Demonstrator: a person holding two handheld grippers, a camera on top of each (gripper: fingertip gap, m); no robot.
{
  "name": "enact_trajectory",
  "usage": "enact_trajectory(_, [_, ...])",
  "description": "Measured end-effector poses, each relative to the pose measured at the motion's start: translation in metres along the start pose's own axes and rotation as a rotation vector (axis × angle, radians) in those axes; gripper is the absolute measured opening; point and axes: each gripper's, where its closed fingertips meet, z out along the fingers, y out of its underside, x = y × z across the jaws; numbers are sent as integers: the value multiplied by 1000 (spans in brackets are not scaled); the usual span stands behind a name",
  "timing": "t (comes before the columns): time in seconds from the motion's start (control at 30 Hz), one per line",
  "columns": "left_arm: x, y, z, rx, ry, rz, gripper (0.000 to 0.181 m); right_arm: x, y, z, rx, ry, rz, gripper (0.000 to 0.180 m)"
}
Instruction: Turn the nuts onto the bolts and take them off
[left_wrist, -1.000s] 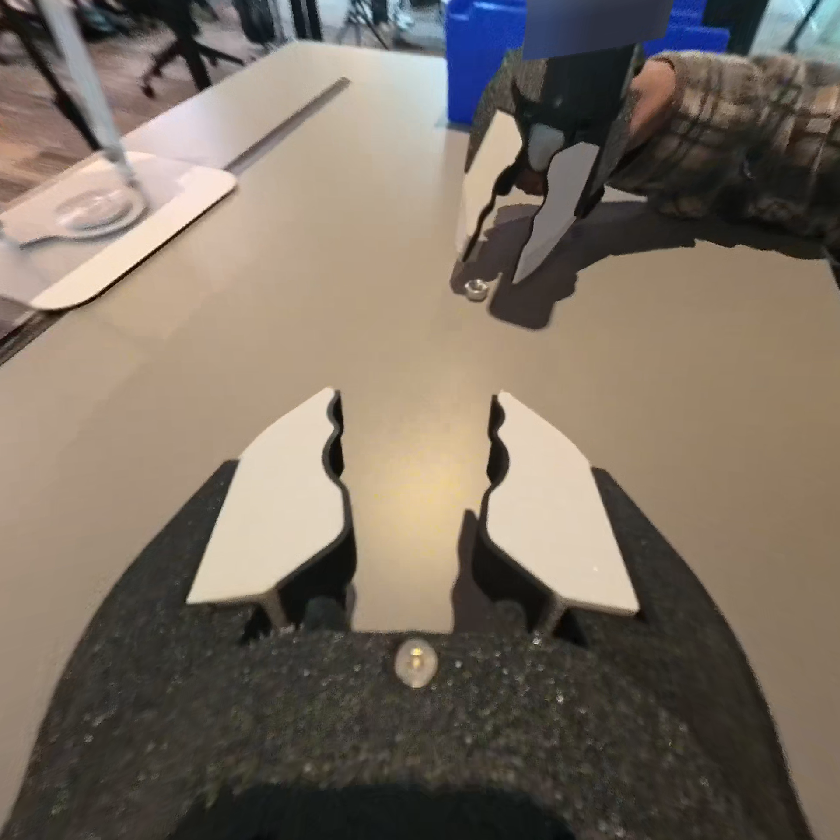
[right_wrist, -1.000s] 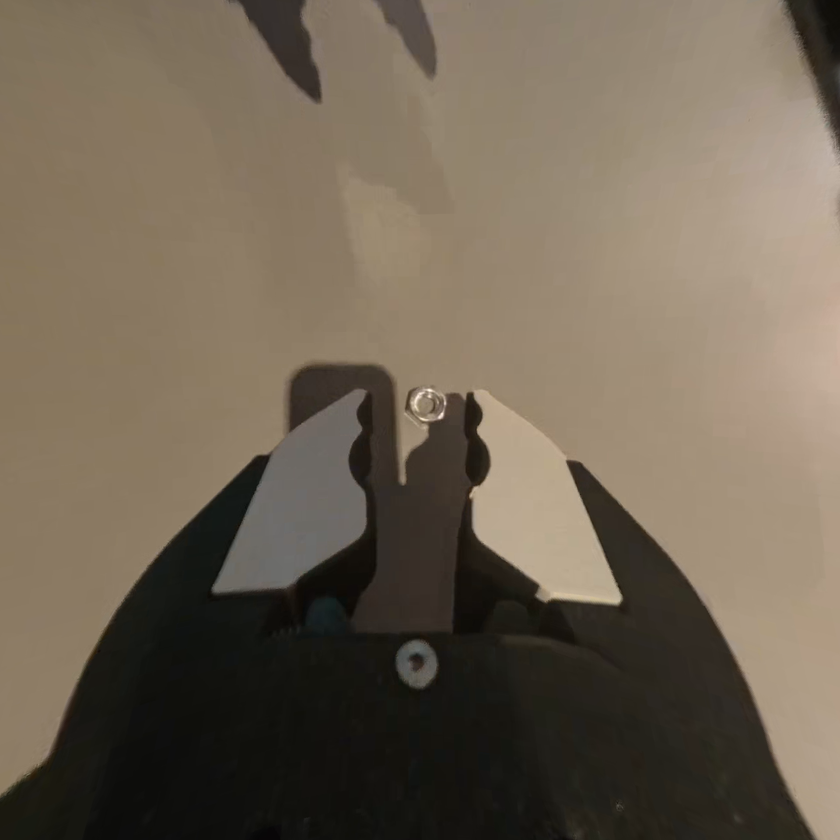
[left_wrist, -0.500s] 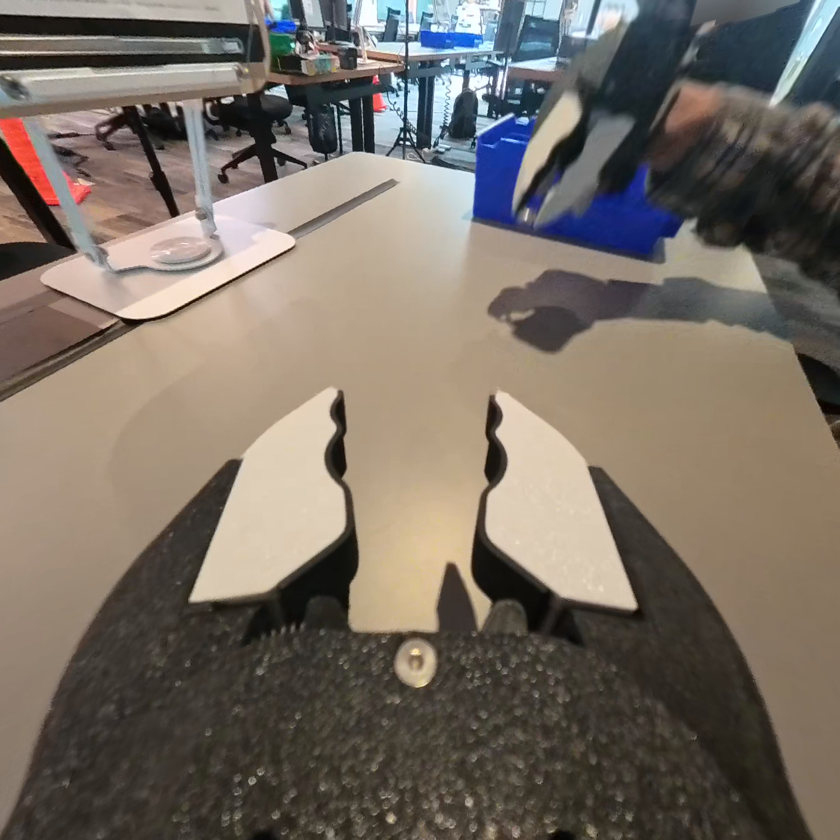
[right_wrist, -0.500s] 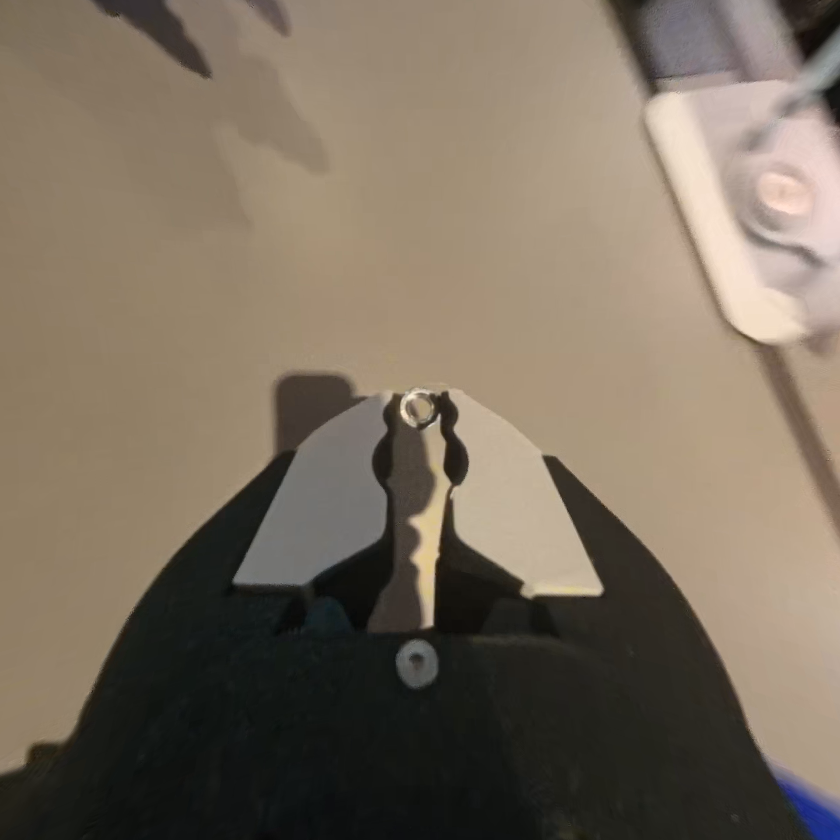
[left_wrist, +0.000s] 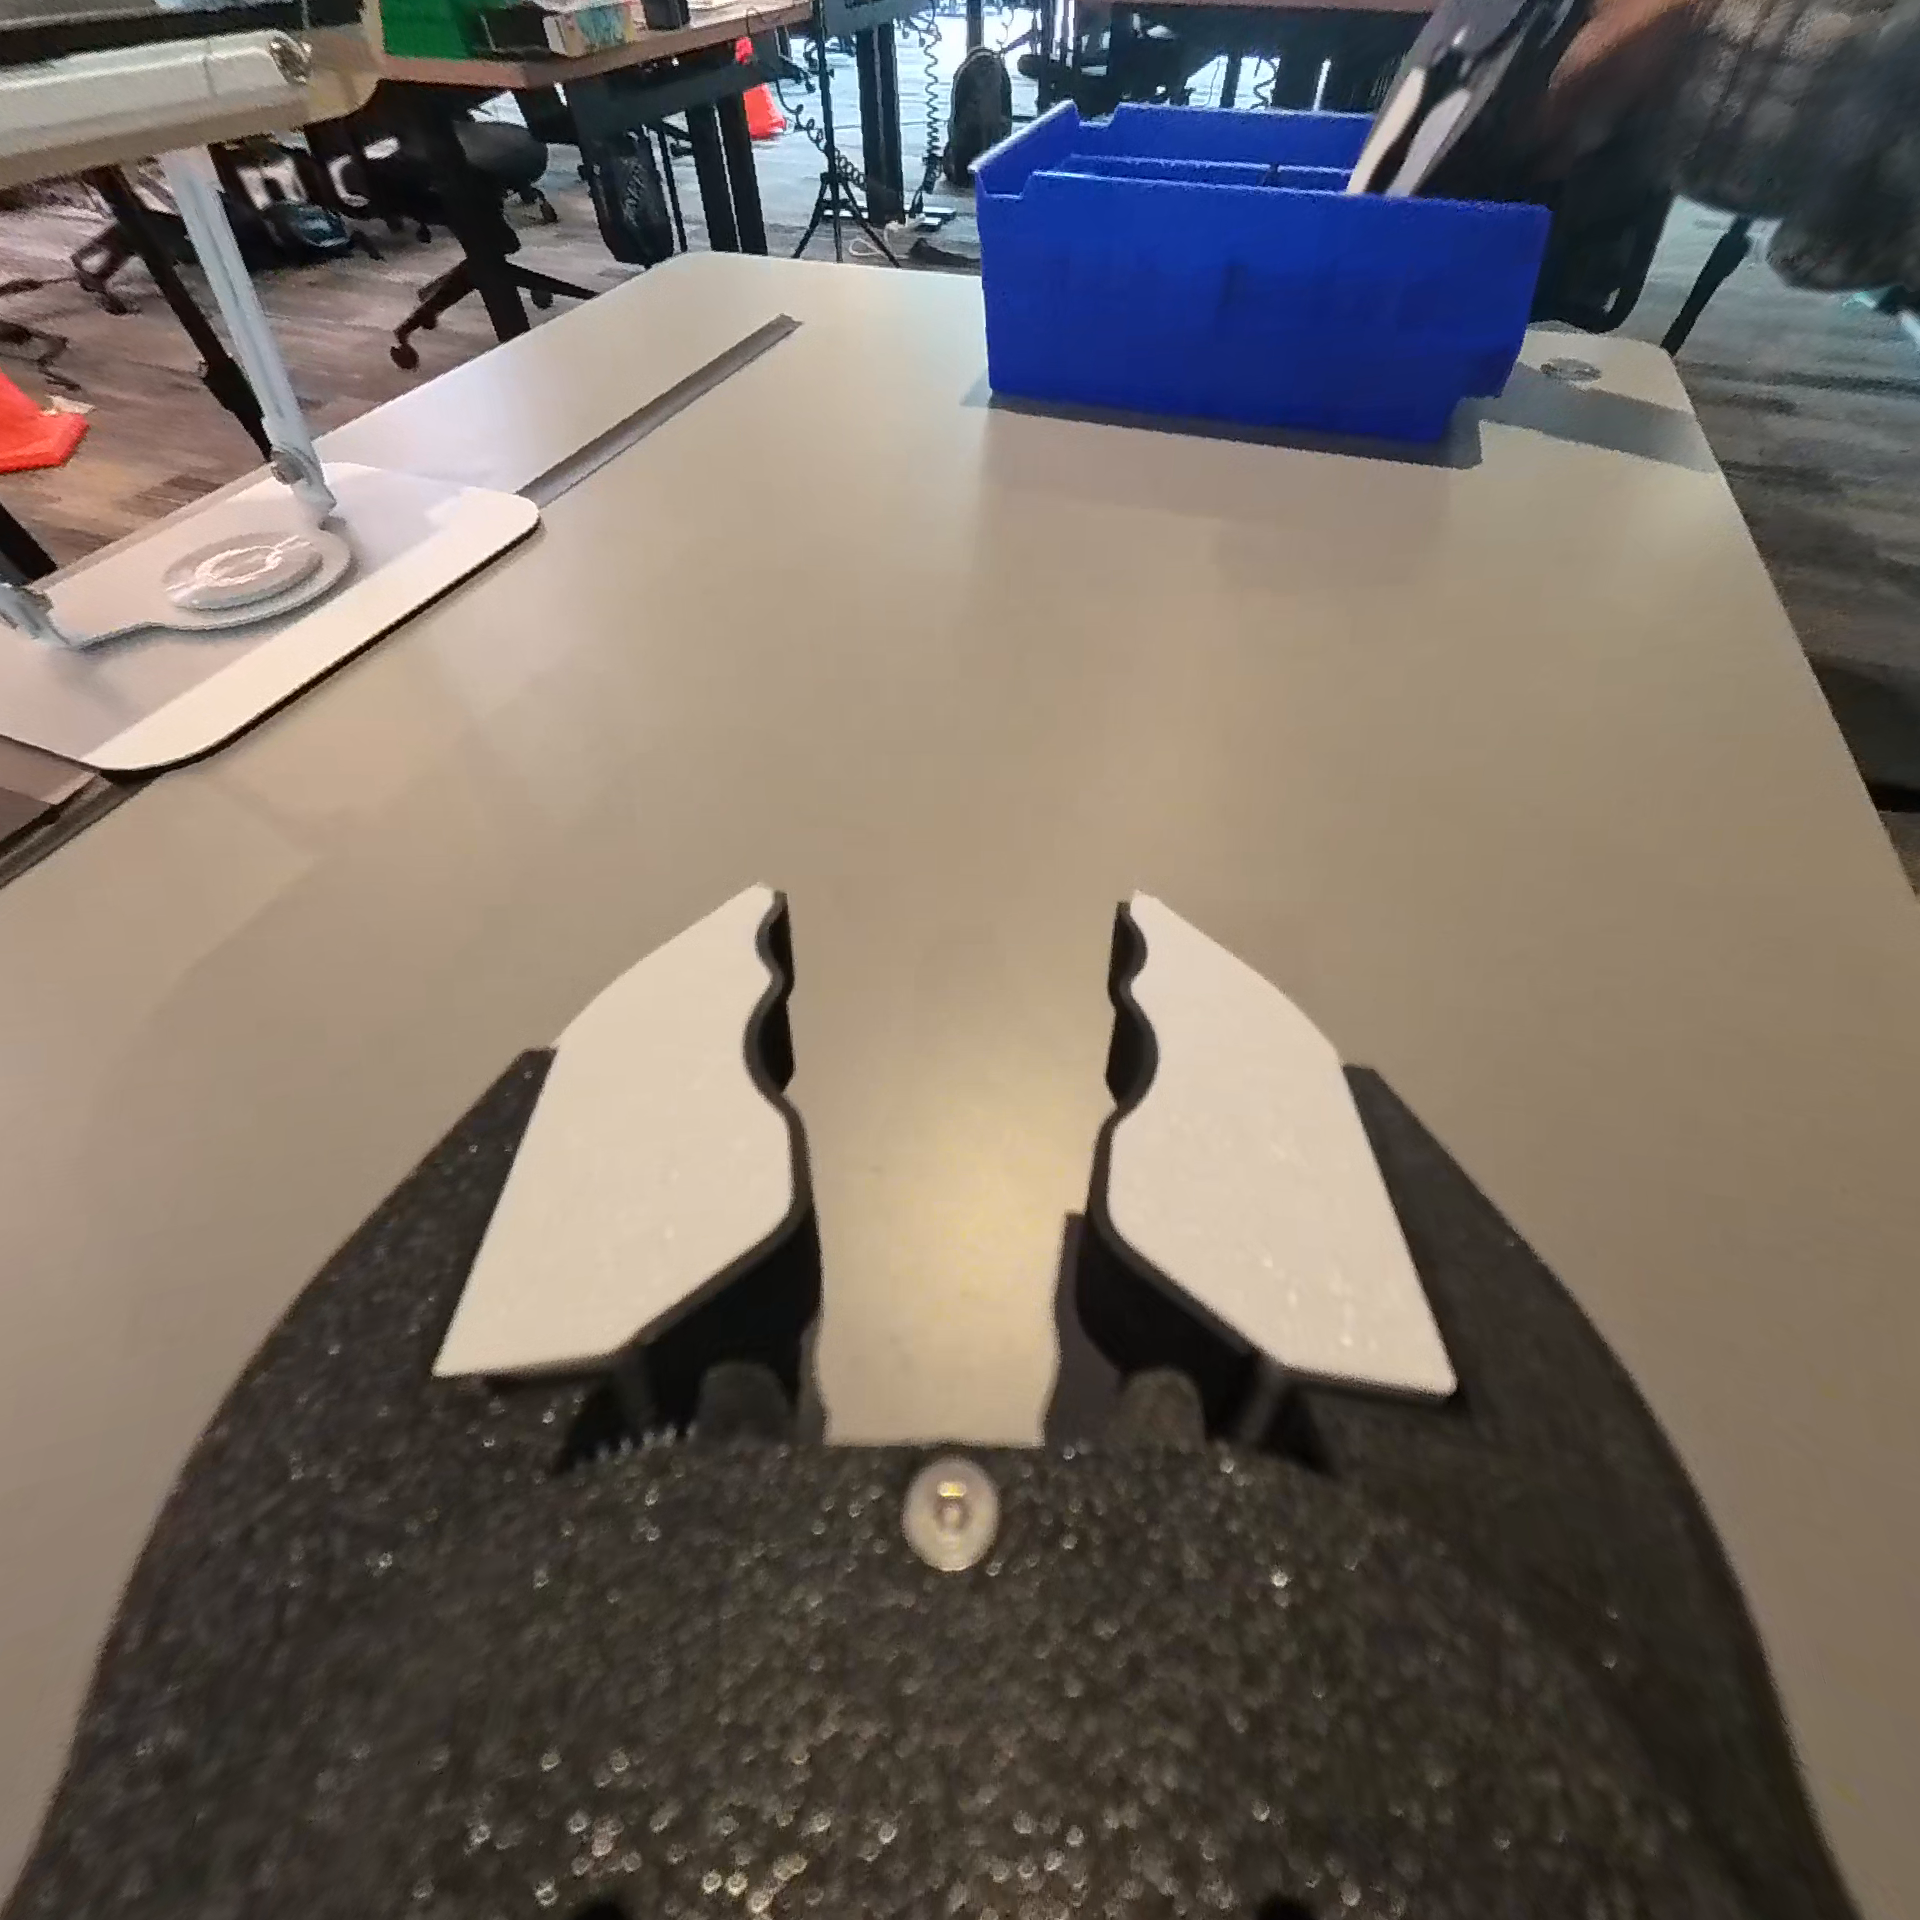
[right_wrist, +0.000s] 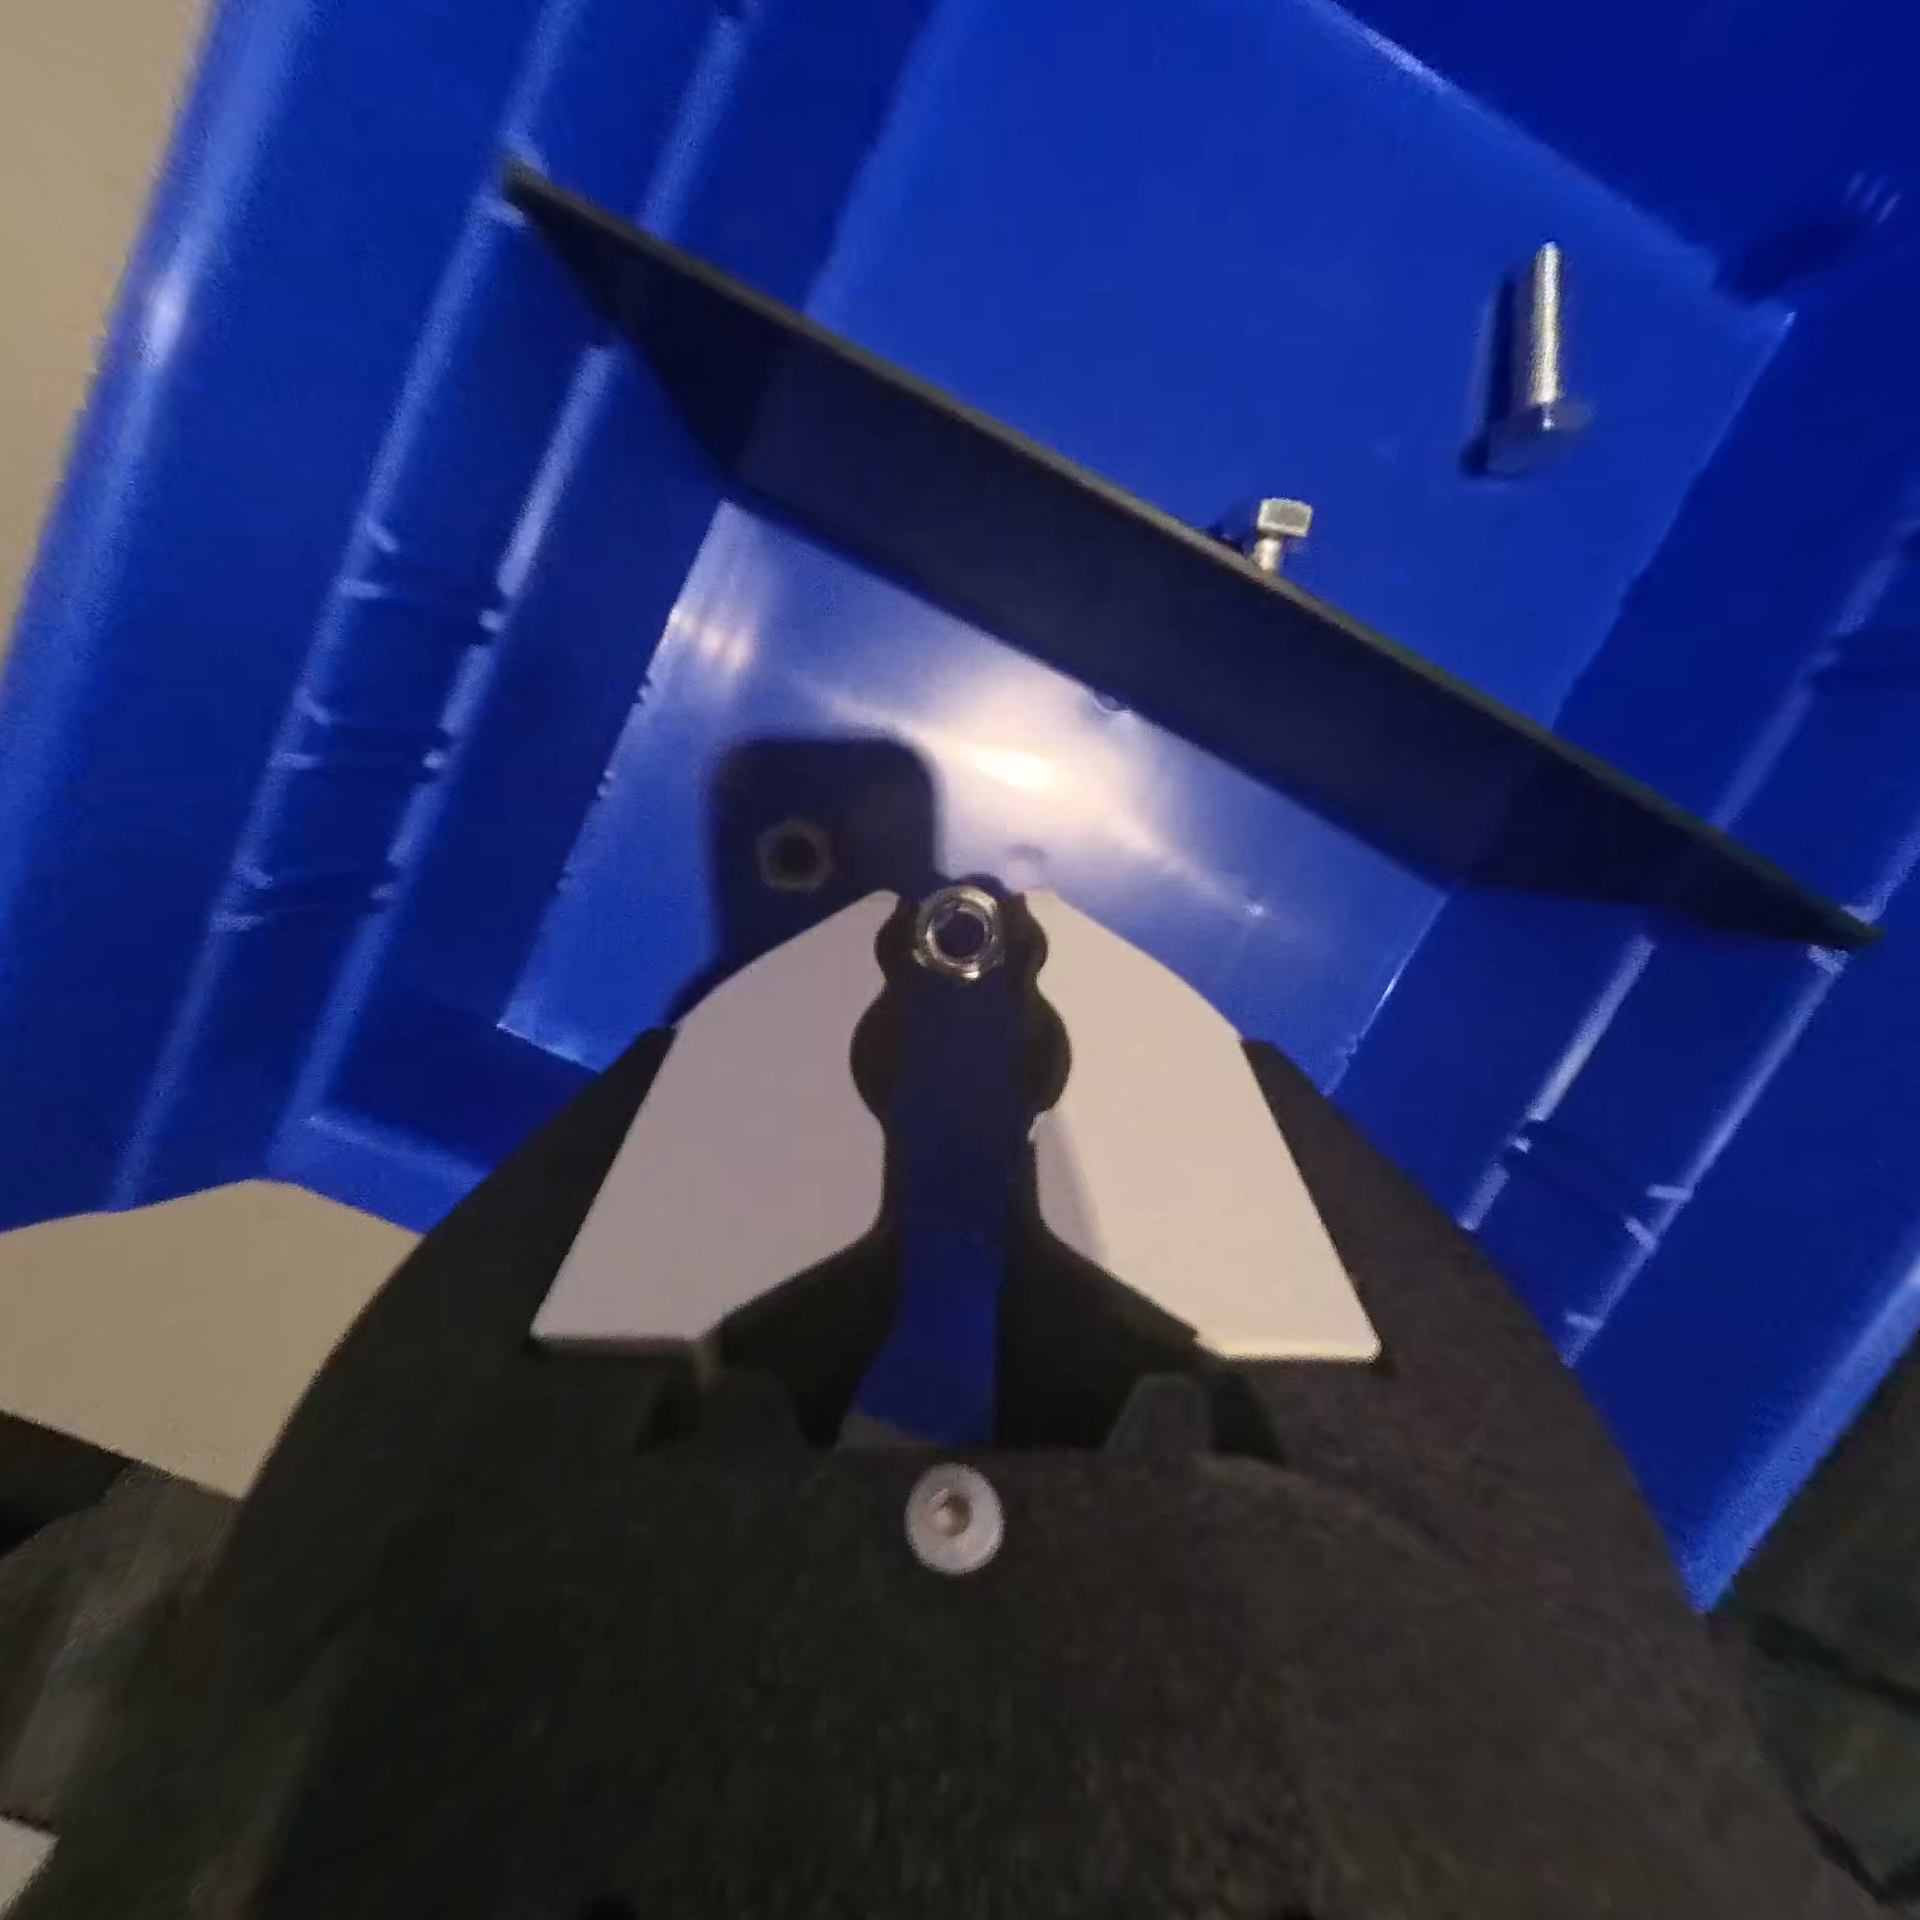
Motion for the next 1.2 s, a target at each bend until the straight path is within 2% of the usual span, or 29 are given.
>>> enact_trajectory(0.13, [-2,1,0,4,-8,-5,58,7,0,-7,-11,15,6,28])
enact_trajectory(0.27, [-5,1,0,18,0,-34,58,4,-24,-45,90,63,0,34])
enact_trajectory(0.4, [-7,3,1,13,-9,-36,58,-41,-89,-100,421,75,-87,42])
enact_trajectory(0.5, [-8,5,1,5,-13,-32,58,-99,-136,-119,631,71,-220,55])
enact_trajectory(0.57, [-9,6,1,-2,-20,-26,58,-144,-161,-110,730,30,-303,66])
enact_trajectory(0.7, [-10,4,-2,3,-31,-24,58,-232,-192,-58,800,-178,-445,66])
enact_trajectory(0.9, [-10,-6,-20,6,-69,-18,59,-292,-218,9,911,-312,-518,64])
enact_trajectory(1.03, [-5,-28,-72,39,-125,0,59,-303,-208,25,872,-339,-581,63])
enact_trajectory(1.2, [-32,-46,-191,-44,-355,0,59,-306,-203,26,866,-412,-538,62])
